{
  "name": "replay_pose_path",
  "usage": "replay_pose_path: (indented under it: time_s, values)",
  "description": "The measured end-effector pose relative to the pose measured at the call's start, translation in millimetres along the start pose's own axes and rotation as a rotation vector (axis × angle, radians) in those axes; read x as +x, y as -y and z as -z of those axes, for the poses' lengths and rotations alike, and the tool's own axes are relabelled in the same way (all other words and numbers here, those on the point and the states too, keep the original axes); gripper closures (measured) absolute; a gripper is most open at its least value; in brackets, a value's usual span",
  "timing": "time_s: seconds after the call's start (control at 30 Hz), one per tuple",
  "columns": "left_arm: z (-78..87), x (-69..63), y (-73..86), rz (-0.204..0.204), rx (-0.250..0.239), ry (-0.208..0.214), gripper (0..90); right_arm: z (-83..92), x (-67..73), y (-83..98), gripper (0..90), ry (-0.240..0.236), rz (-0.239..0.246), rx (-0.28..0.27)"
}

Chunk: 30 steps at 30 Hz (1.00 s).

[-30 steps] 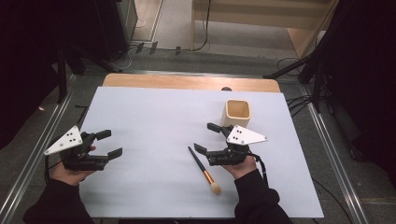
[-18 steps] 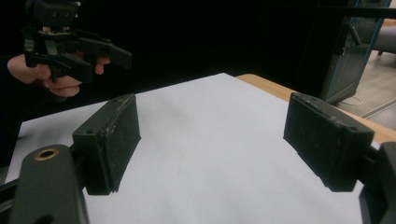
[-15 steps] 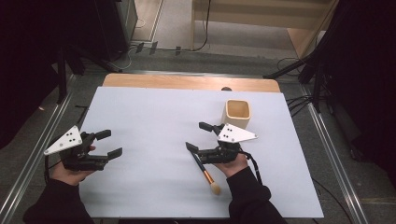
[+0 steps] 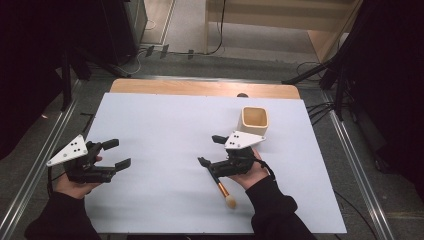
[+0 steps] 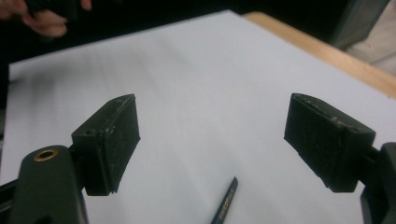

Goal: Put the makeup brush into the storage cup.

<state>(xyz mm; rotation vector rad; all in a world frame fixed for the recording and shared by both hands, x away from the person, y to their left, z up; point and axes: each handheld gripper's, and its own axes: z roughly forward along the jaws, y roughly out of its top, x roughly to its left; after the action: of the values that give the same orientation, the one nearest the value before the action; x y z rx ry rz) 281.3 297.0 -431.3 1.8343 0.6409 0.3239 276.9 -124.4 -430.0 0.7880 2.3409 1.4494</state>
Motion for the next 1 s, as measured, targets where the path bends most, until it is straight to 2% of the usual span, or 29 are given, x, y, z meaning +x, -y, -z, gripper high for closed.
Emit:
replay_pose_path:
  time_s: [0.1,0.17,0.2,0.23,0.33,0.43,0.47,0.57,0.73,0.8,0.9,0.93,0.97,1.0]
  values:
    - [0.1,0.2,0.1,0.001,0.002,-0.003,18.3,-2.1,2.6,-3.3,18.9,-0.003,0.007,0.077]
    - [-0.1,0.3,0.4,-0.001,0.008,-0.005,18.3,-3.8,4.0,-6.0,18.9,-0.013,-0.006,0.140]
    - [-0.1,0.3,0.4,-0.001,0.008,-0.005,18.3,-3.8,4.0,-6.0,18.9,-0.013,-0.006,0.140]
    - [-0.5,0.0,0.5,-0.003,0.010,-0.003,18.3,-5.2,4.5,-9.0,18.9,-0.018,-0.018,0.198]
    - [-0.7,-0.2,0.2,-0.005,0.009,-0.001,18.3,-8.5,6.4,-14.3,18.8,-0.026,-0.035,0.298]
    - [-0.3,0.1,0.3,-0.003,0.007,-0.004,18.3,-13.0,7.6,-18.6,19.1,-0.020,-0.013,0.401]
    - [0.0,0.2,0.3,-0.003,0.006,-0.003,18.3,-14.6,7.8,-19.6,19.1,-0.014,-0.022,0.437]
    - [0.3,0.6,0.5,-0.002,0.002,-0.003,18.3,-20.9,6.5,-21.1,19.4,0.004,-0.009,0.532]
    - [0.7,0.7,0.4,-0.003,0.002,-0.005,18.3,-31.4,1.6,-22.8,19.8,-0.012,-0.064,0.700]
    - [0.8,0.7,0.3,-0.003,0.002,-0.005,18.3,-34.1,0.7,-22.8,24.1,-0.009,-0.076,0.733]
    - [0.8,0.8,0.4,-0.001,0.002,-0.005,18.3,-37.0,2.0,-22.0,25.8,0.035,-0.088,0.775]
    - [0.8,0.8,0.4,-0.001,0.002,-0.005,18.3,-37.0,2.0,-22.0,25.8,0.035,-0.088,0.775]
    - [0.8,0.8,0.4,-0.001,0.001,-0.007,18.3,-38.9,3.1,-20.3,25.8,0.068,-0.113,0.825]
    - [0.8,0.9,0.4,-0.001,0.001,-0.006,18.3,-39.8,3.1,-19.2,25.8,0.084,-0.116,0.843]
